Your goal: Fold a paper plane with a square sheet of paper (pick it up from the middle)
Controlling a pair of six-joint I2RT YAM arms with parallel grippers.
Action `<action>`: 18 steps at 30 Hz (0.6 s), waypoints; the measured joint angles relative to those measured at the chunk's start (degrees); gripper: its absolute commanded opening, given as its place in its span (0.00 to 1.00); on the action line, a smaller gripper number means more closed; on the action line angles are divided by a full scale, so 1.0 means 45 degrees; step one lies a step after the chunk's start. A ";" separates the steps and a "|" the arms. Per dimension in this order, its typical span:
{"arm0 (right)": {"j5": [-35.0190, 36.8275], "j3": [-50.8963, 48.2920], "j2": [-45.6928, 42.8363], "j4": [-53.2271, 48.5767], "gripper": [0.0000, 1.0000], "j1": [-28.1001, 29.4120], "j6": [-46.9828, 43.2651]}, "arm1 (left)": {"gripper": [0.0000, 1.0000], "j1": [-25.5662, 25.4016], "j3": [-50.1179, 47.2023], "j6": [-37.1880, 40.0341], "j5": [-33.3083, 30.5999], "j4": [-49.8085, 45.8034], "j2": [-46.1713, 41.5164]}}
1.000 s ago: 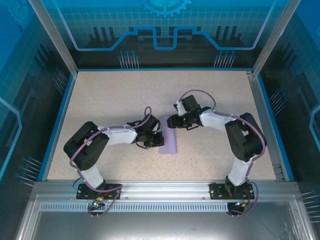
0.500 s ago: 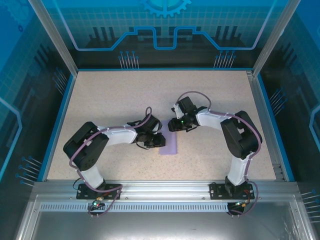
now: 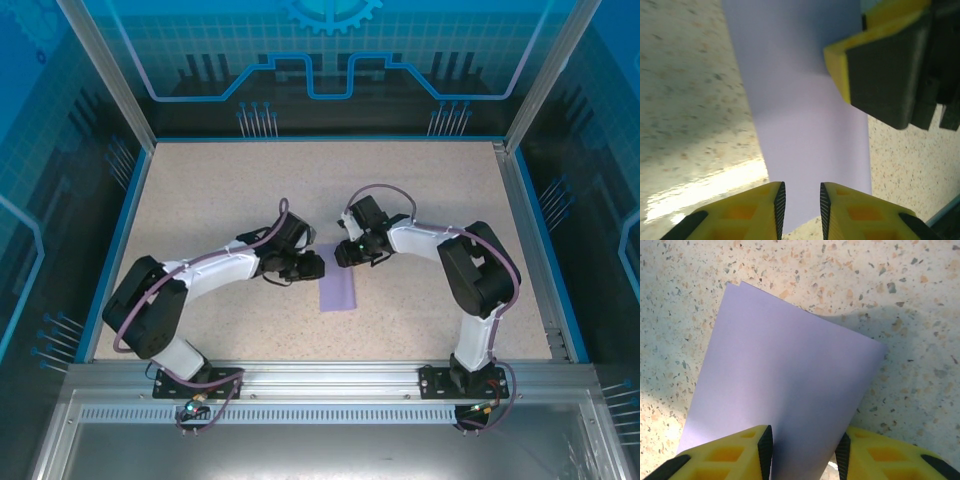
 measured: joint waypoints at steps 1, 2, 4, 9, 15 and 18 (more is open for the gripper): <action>0.0058 0.0000 0.0000 0.0000 0.40 0.0024 -0.0044 | 0.29 0.0151 0.0000 0.0019 -0.0058 -0.0083 -0.0053; 0.0083 0.0015 0.0000 -0.0010 0.40 0.0034 -0.0073 | 0.29 0.0262 0.0000 0.0024 -0.0087 -0.0141 -0.0097; 0.0141 0.0121 0.0058 -0.0078 0.40 0.0087 -0.0146 | 0.29 0.0476 0.0000 0.0068 -0.0097 -0.0296 -0.0185; 0.0316 0.0253 0.0146 -0.0189 0.41 0.0189 -0.0291 | 0.31 0.0797 -0.0058 0.0117 -0.0189 -0.0364 -0.0301; 0.0505 0.0393 0.0209 -0.0340 0.42 0.0282 -0.0350 | 0.33 0.1151 -0.0321 0.0107 -0.0277 -0.0369 -0.0578; 0.0602 0.0476 0.0253 -0.0432 0.43 0.0335 -0.0408 | 0.33 0.1239 -0.0393 0.0107 -0.0282 -0.0374 -0.0593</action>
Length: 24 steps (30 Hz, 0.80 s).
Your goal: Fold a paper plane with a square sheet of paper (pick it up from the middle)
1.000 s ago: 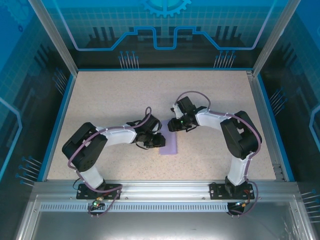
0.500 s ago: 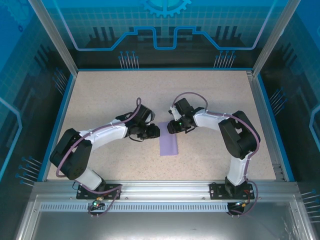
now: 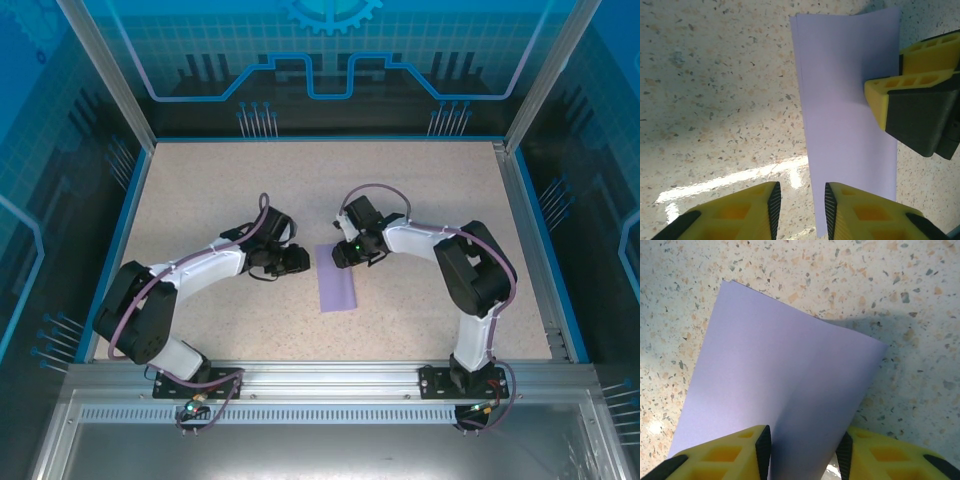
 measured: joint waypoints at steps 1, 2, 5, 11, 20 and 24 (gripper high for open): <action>0.0058 0.0073 0.0029 -0.0073 0.43 0.0039 -0.0034 | 0.33 0.0015 -0.0010 0.0000 0.0005 0.0010 -0.0005; 0.0121 0.0117 0.0063 -0.0097 0.43 0.0078 -0.0039 | 0.33 0.0034 -0.0019 0.0000 0.0005 0.0015 -0.0005; 0.0248 0.0180 0.0092 -0.0185 0.43 0.0141 -0.0136 | 0.33 0.0102 -0.0097 0.0000 0.0005 0.0015 -0.0005; 0.0413 0.0189 0.0097 -0.0204 0.43 0.0199 -0.0233 | 0.34 0.0204 -0.0233 0.0000 0.0015 0.0068 -0.0005; 0.0525 0.0272 0.0126 -0.0291 0.44 0.0272 -0.0267 | 0.34 0.0204 -0.0248 -0.0058 0.0267 0.0233 0.0131; 0.0534 0.0321 0.0155 -0.0345 0.44 0.0277 -0.0262 | 0.34 0.0204 -0.0257 -0.0199 0.0525 0.0481 0.0350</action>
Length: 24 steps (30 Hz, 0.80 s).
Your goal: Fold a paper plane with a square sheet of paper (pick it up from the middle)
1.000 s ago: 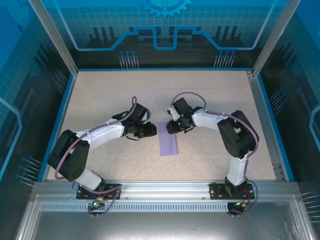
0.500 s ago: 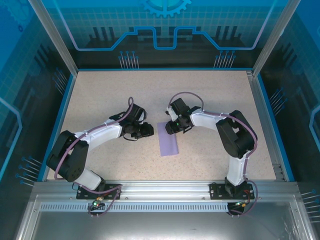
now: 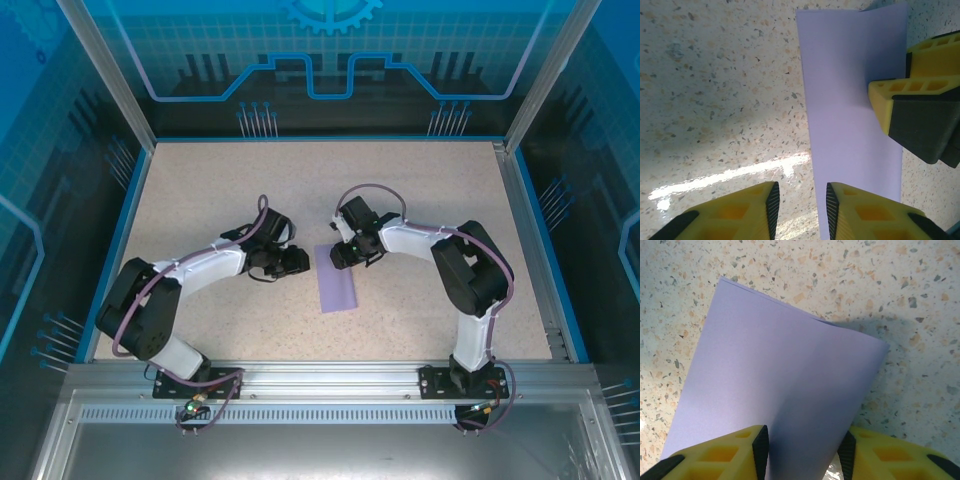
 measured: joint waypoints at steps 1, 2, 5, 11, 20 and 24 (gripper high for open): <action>0.0005 0.0010 0.0010 -0.0010 0.44 0.0000 0.0000 | 0.34 0.0000 0.0000 -0.0034 0.0049 0.0034 0.0049; 0.0015 0.0015 0.0015 -0.0019 0.44 0.0000 0.0000 | 0.34 0.0000 0.0000 -0.0039 0.0092 0.0068 0.0083; 0.0034 0.0024 0.0019 -0.0044 0.44 0.0005 0.0058 | 0.34 -0.0029 0.0000 -0.0049 0.0223 0.0253 0.0233; 0.0039 0.0034 0.0029 -0.0039 0.44 0.0005 0.0238 | 0.34 -0.0291 0.0015 -0.0384 0.0350 0.0602 0.0850; 0.0049 0.0034 0.0039 -0.0039 0.44 0.0005 0.0389 | 0.32 -0.0899 0.0539 -0.1015 0.0403 0.1049 0.1821; 0.0053 0.0034 0.0039 -0.0034 0.44 0.0005 0.0427 | 0.28 -0.1083 0.0787 -0.1195 0.0408 0.1394 0.2181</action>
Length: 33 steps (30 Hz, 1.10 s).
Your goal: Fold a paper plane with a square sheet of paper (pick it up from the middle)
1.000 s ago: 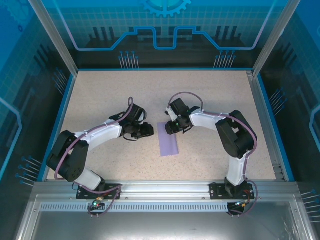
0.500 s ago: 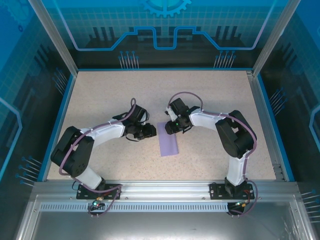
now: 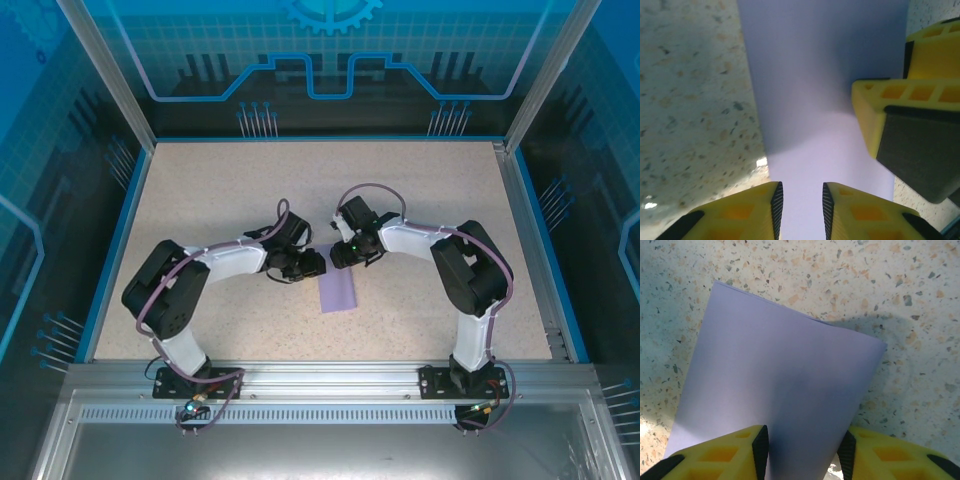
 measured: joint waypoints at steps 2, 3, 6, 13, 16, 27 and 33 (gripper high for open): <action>0.0000 0.0000 0.0000 0.0005 0.44 0.0000 0.0049 | 0.27 -0.0087 0.0102 -0.0141 0.0015 0.0160 0.0248; 0.0000 0.0000 0.0000 0.0010 0.44 0.0000 0.0058 | 0.26 -0.0136 0.0126 -0.0180 0.0063 0.0262 0.0379; 0.0000 0.0000 0.0000 0.0019 0.44 0.0000 0.0097 | 0.24 -0.0233 0.0155 -0.0199 0.0180 0.0427 0.0617; -0.0005 -0.0005 0.0000 0.0049 0.44 0.0000 0.0155 | 0.22 -0.0282 0.0170 -0.0238 0.0189 0.0680 0.0991; -0.0005 -0.0010 0.0000 0.0053 0.44 0.0000 0.0165 | 0.21 -0.0282 0.0209 -0.0228 0.0189 0.0680 0.1078; -0.0019 -0.0262 -0.0165 0.0345 0.50 -0.0005 0.0389 | 0.20 -0.0282 0.0316 -0.0039 0.0165 0.0627 0.1229; -0.0063 -0.0869 -0.0845 0.0515 0.57 -0.0170 0.0583 | 0.19 -0.0282 0.0350 0.0219 0.0126 0.0563 0.1263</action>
